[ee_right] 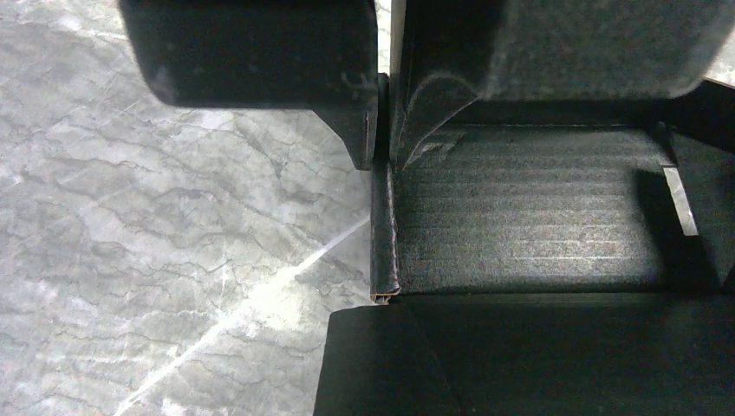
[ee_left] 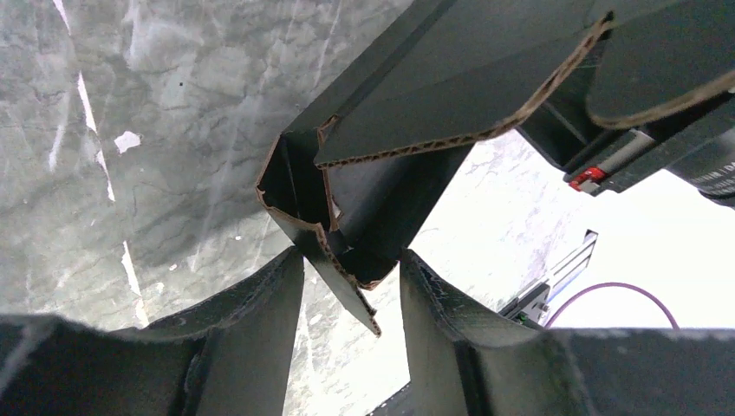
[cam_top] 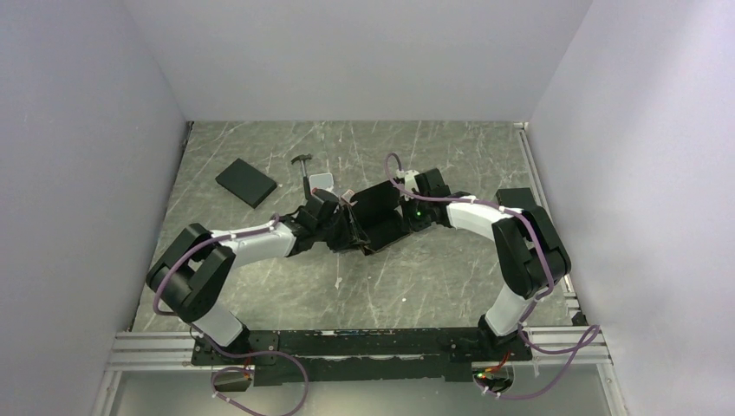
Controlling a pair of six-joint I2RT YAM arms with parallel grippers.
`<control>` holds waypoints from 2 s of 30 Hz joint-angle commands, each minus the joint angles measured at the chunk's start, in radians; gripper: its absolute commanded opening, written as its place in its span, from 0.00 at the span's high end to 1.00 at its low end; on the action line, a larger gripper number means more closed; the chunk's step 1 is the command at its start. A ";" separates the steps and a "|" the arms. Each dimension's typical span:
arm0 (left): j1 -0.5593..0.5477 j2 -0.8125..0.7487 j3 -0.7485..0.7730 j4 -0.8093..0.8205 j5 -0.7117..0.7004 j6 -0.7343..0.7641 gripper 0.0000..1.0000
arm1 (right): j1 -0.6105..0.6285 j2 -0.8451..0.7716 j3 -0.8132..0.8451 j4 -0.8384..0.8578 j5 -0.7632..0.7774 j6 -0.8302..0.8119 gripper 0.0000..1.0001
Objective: Fold the paper box
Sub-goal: Fold the paper box at the center of the board.
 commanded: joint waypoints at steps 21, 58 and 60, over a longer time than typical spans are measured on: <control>0.007 -0.055 -0.133 0.329 -0.044 -0.125 0.53 | 0.013 0.013 0.042 0.010 0.005 -0.009 1.00; 0.022 0.041 -0.120 0.362 -0.037 -0.158 0.67 | 0.029 0.031 0.055 -0.005 -0.001 -0.011 1.00; 0.023 0.056 -0.089 0.299 -0.038 -0.151 0.67 | 0.032 0.030 0.055 -0.005 -0.001 -0.009 1.00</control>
